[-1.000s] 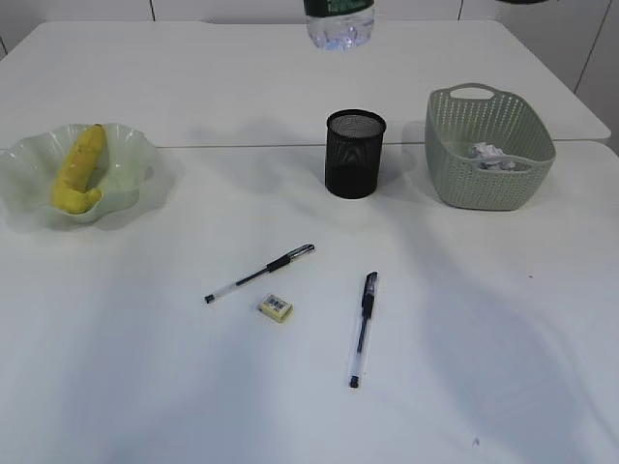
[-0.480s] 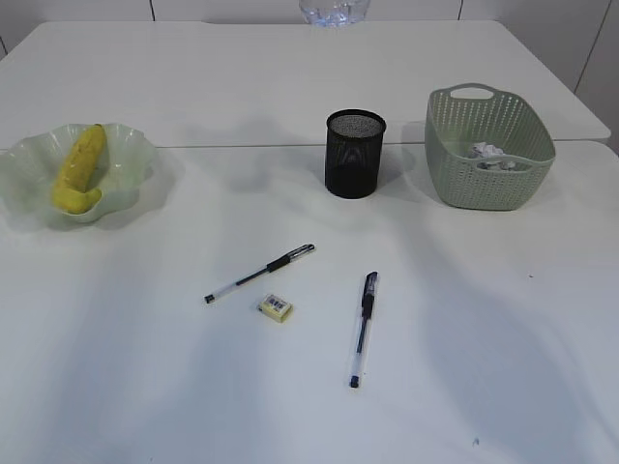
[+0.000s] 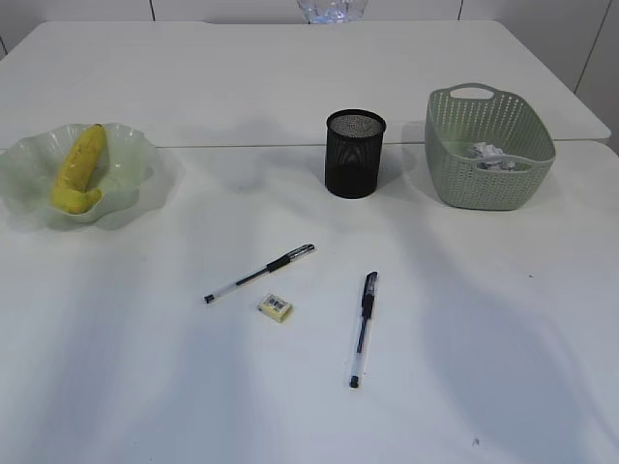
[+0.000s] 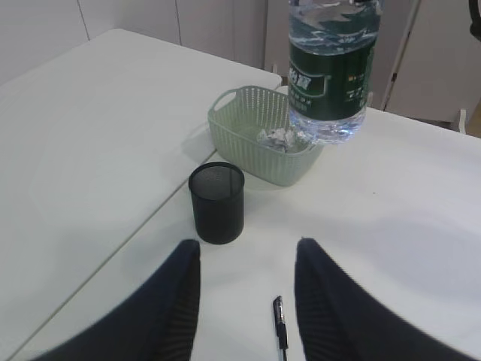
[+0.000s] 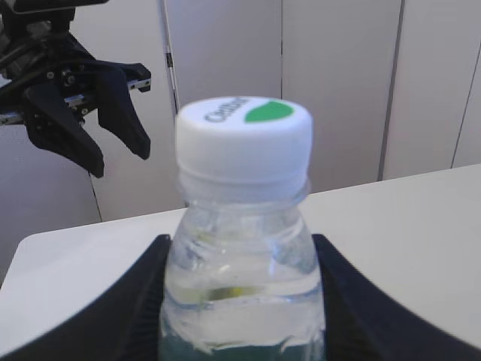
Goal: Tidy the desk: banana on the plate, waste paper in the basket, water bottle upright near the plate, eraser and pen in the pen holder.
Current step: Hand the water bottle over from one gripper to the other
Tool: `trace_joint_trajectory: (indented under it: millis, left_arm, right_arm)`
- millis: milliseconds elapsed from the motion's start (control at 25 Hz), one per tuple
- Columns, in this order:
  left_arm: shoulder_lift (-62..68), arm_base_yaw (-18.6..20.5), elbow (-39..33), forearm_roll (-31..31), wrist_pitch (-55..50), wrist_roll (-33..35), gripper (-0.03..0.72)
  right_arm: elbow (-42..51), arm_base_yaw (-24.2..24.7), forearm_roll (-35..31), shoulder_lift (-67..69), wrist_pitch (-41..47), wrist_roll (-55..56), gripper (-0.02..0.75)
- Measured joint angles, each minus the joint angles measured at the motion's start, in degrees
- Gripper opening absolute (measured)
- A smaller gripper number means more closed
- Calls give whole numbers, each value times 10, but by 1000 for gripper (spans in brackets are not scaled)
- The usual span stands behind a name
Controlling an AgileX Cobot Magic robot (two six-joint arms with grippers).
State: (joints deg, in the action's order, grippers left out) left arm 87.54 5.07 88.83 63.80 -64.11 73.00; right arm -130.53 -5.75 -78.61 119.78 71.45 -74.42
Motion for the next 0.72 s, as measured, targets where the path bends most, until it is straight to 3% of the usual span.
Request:
trace_joint_trajectory:
  millis: [720]
  left_arm:
    - [0,0,-218,174,62,200,287]
  right_arm:
    - [0,0,0,0,0,1,363]
